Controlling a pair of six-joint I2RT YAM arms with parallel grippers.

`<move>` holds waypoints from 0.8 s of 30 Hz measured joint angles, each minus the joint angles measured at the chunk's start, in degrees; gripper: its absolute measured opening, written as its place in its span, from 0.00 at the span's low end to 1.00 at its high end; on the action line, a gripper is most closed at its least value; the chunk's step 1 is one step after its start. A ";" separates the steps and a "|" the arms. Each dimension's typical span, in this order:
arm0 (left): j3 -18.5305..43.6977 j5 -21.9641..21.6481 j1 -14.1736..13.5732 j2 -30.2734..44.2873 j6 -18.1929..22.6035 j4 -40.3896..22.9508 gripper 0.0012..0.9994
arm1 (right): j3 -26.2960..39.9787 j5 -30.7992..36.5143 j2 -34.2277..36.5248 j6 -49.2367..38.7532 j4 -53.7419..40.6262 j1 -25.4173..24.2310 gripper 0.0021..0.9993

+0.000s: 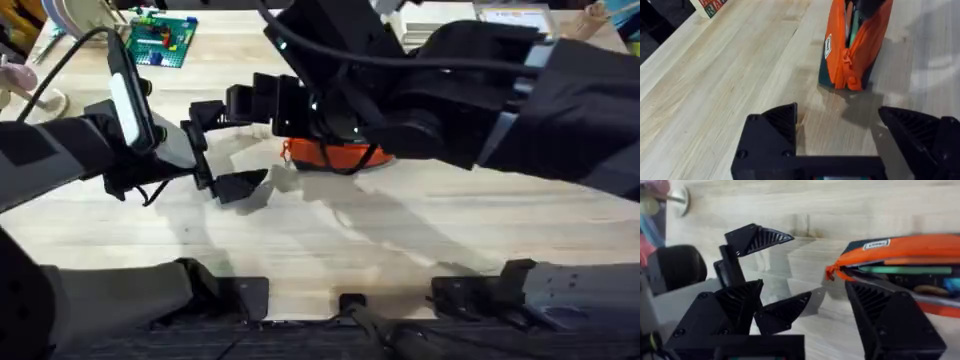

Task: Unzip the bag, pick up the pens from the table one at a time and place them inside, then zip the bag closed.

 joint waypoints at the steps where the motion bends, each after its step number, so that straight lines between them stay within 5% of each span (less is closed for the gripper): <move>1: 0.00 0.02 0.00 0.01 0.02 0.01 1.00 | 0.00 0.33 0.23 1.45 -0.37 0.01 1.00; 11: 0.00 0.00 0.00 0.01 0.02 0.01 1.00 | 0.00 1.36 3.33 14.79 -0.31 1.27 1.00; 24: 0.00 0.01 0.00 -0.01 0.02 0.01 1.00 | 0.00 1.90 7.77 20.00 4.35 3.11 1.00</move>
